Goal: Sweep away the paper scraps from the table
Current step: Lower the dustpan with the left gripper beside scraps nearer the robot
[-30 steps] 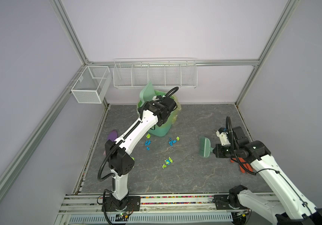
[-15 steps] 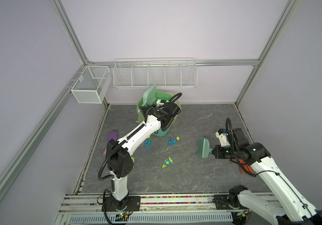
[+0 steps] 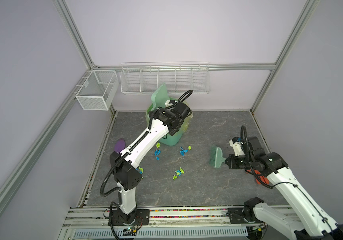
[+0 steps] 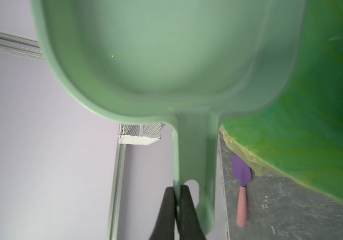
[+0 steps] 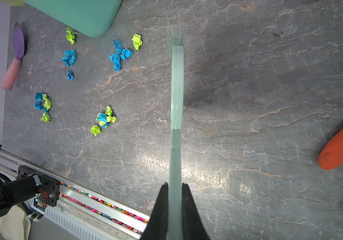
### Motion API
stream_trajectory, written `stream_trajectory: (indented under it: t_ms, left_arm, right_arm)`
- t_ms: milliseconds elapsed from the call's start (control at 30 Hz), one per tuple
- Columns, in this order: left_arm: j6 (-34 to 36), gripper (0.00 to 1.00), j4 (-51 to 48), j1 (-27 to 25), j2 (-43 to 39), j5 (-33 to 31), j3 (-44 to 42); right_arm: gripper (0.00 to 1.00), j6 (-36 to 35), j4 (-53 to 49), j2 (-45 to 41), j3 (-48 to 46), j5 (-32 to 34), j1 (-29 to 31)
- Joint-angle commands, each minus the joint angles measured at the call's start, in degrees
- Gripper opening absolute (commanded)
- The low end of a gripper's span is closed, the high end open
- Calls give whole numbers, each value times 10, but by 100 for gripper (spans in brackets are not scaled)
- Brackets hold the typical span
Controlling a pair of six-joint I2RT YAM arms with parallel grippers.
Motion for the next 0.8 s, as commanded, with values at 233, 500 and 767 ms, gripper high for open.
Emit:
stream_trajectory:
  t_ms: [233, 500, 767]
  left_arm:
    - [-159, 0, -161, -1, -36, 249, 124]
    - [-181, 0, -170, -2, -77, 428, 92]
    - [-196, 0, -142, -2, -139, 551, -12]
  right_arm:
    - [7, 28, 14, 11, 17, -19, -3]
    - [7, 66, 27, 35, 40, -33, -1]
    - [7, 109, 47, 57, 60, -36, 5]
